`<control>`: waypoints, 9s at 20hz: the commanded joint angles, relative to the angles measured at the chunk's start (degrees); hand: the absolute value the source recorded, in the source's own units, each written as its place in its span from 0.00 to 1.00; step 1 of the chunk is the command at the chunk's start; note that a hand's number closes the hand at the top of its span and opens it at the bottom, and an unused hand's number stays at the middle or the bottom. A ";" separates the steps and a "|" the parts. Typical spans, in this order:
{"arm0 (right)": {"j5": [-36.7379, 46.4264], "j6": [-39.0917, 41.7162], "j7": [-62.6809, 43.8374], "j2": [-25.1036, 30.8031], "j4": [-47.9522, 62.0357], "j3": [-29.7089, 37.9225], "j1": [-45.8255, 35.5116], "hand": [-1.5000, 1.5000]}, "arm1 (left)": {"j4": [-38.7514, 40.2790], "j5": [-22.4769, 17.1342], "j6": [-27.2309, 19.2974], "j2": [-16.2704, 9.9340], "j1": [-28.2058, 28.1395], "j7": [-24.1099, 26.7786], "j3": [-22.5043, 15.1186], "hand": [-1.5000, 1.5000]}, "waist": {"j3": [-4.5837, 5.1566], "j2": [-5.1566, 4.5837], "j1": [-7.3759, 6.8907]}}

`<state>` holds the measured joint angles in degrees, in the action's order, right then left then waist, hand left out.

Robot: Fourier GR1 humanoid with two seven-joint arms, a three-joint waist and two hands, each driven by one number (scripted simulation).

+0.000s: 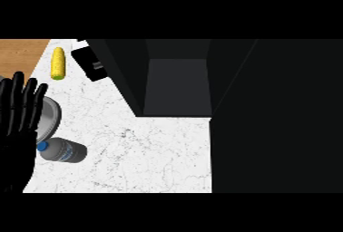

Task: Pick up the bottled water, place it into the cabinet and close the cabinet

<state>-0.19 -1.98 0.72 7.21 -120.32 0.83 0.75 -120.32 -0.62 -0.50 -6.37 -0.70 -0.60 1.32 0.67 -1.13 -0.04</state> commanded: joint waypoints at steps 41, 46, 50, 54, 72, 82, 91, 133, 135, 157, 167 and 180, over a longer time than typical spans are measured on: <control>8.50 1.46 -17.62 -3.27 -24.27 -28.98 12.96 0.00 | 5.58 -22.23 22.59 -2.59 -13.93 -8.03 25.48 0.00 | -0.63 1.20 0.62; 8.48 -1.21 -23.89 -3.26 -27.00 -28.55 9.36 0.00 | 11.02 -23.58 25.71 -3.57 -15.27 -5.73 28.38 0.00 | -0.60 1.24 0.27; 7.00 -0.99 -21.73 -1.57 -27.14 -27.80 11.80 0.00 | 18.87 -13.32 24.01 -0.44 -11.39 0.61 24.20 0.00 | -0.62 1.20 0.67; 9.01 -3.43 -28.89 -2.26 -29.76 -30.80 6.86 0.00 | 27.92 -11.60 25.31 -3.00 -8.91 3.80 25.48 0.00 | -0.55 1.18 0.59; 8.48 -6.09 -27.05 1.67 -30.25 -30.80 6.77 0.00 | 69.69 -0.87 26.38 -8.29 3.54 30.90 25.75 0.00 | -0.54 1.13 0.95; 10.67 -8.63 -23.94 1.67 -26.81 -34.23 7.70 0.00 | 89.17 1.65 23.92 -11.04 12.65 43.34 25.97 0.00 | -0.54 1.07 1.01; 6.60 -8.02 -24.91 4.91 -28.62 -29.48 7.33 0.00 | 95.62 0.59 23.31 -10.94 16.90 49.73 26.04 0.00 | -0.58 1.09 0.80; 6.05 -12.73 -21.56 6.05 -24.74 -32.90 6.22 0.00 | 62.60 -20.21 -16.12 6.36 26.69 32.21 -20.17 1.00 | -0.63 1.11 0.96; 8.71 -14.28 -24.93 4.18 -24.48 -33.95 3.84 0.00 | 55.00 -19.76 -17.88 6.36 24.06 27.94 -21.76 1.00 | -0.63 1.23 0.38; -0.36 -8.52 -18.29 10.95 -31.08 -28.21 14.87 0.00 | 84.39 -33.94 -34.21 6.37 51.31 27.16 -21.89 1.00 | -0.64 0.65 3.41; -1.32 -6.63 -10.17 10.36 -26.68 -28.88 19.00 0.00 | 100.48 -30.82 -35.02 6.37 57.60 34.12 -18.26 1.00 | -0.67 0.49 3.14; -0.90 -5.20 -9.38 9.21 -23.56 -28.40 16.79 0.00 | 112.66 -29.50 -34.97 6.35 64.92 36.55 -16.27 0.00 | -0.61 -0.15 3.72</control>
<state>-0.03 -7.16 -7.47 17.05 -142.16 -27.14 17.73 -10.70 -30.53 -36.11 -0.24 62.51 35.76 -15.80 0.02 -1.13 3.93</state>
